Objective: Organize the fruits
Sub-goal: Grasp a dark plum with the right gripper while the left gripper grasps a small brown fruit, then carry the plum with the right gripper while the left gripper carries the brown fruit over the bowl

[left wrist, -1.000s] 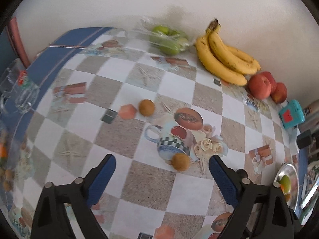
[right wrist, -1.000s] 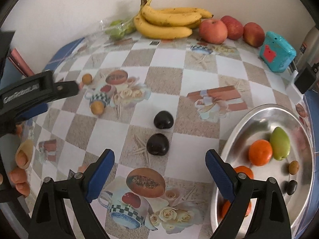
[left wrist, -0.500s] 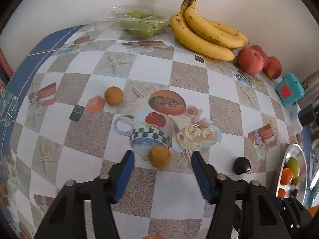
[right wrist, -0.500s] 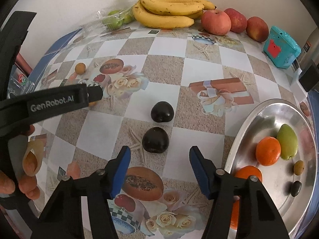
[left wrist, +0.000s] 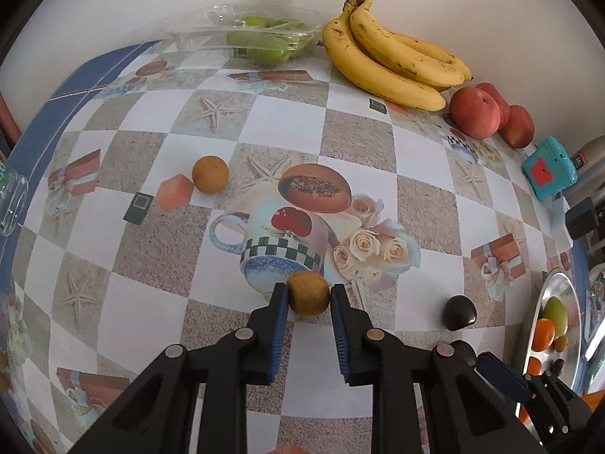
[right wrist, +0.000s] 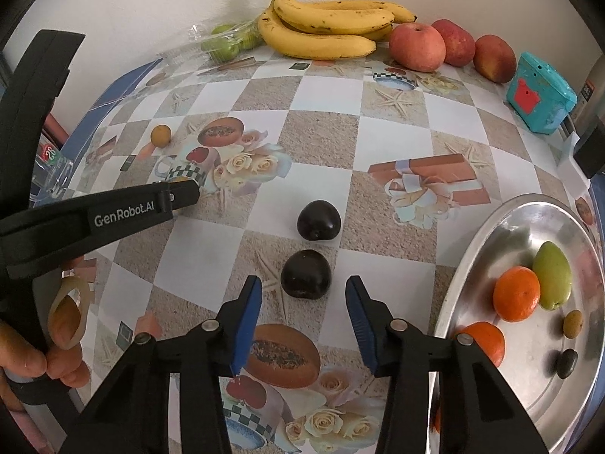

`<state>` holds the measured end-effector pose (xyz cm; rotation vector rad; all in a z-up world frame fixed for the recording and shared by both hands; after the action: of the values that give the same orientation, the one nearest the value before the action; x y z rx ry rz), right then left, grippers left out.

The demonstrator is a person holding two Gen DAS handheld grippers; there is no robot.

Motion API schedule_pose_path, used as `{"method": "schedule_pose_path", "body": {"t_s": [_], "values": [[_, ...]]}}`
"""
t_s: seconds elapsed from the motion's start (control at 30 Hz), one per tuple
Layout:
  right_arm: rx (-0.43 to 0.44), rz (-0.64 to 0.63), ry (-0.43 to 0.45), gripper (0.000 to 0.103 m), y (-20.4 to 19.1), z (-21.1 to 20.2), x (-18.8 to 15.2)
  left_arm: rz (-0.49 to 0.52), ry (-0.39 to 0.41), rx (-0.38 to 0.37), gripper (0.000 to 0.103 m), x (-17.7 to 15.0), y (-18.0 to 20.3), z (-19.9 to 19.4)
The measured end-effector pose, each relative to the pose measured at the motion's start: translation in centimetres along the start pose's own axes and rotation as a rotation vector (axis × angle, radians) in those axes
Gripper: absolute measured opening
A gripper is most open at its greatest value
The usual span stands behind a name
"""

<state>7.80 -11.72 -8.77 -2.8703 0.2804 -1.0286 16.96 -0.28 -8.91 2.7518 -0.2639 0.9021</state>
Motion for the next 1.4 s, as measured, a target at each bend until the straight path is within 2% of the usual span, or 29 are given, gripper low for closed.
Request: {"method": "schedule_pose_path", "body": {"t_s": [0.07,0.2,0.4,1.0,1.3,1.4], "values": [[-0.001,0.001,-0.002,0.043,0.1,0.1,0.0,-0.001,0.001,0.002,0.025,0.0,0.0,0.0],[0.000,0.015,0.007,0.041,0.2,0.1,0.1,-0.001,0.000,0.011,0.024,0.0,-0.1,0.0],[0.009,0.033,0.013,0.030,0.4,0.2,0.2,-0.002,0.001,0.018,0.024,0.1,-0.1,0.0],[0.035,0.050,0.027,0.028,0.1,-0.4,0.4,-0.019,0.014,0.044,0.023,0.4,-0.6,-0.6],[0.036,0.047,0.048,0.028,0.2,-1.5,0.7,-0.095,0.017,-0.025,0.022,0.9,-0.8,-1.4],[0.038,0.048,0.052,0.028,0.2,-1.6,0.9,-0.104,0.025,-0.026,0.022,1.2,-0.8,-1.8]]}}
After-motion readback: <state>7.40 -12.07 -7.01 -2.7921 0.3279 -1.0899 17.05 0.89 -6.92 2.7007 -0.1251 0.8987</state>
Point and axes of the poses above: each gripper's, at about its wrist camera, not at the fingertips, and z roughly the way its jaws point, y to its right, x to its top, the point moved 4 cm from there along z, roughly the way its jaws point, and after that the axes turned 15 degrees about y, right-handed, at the moved point
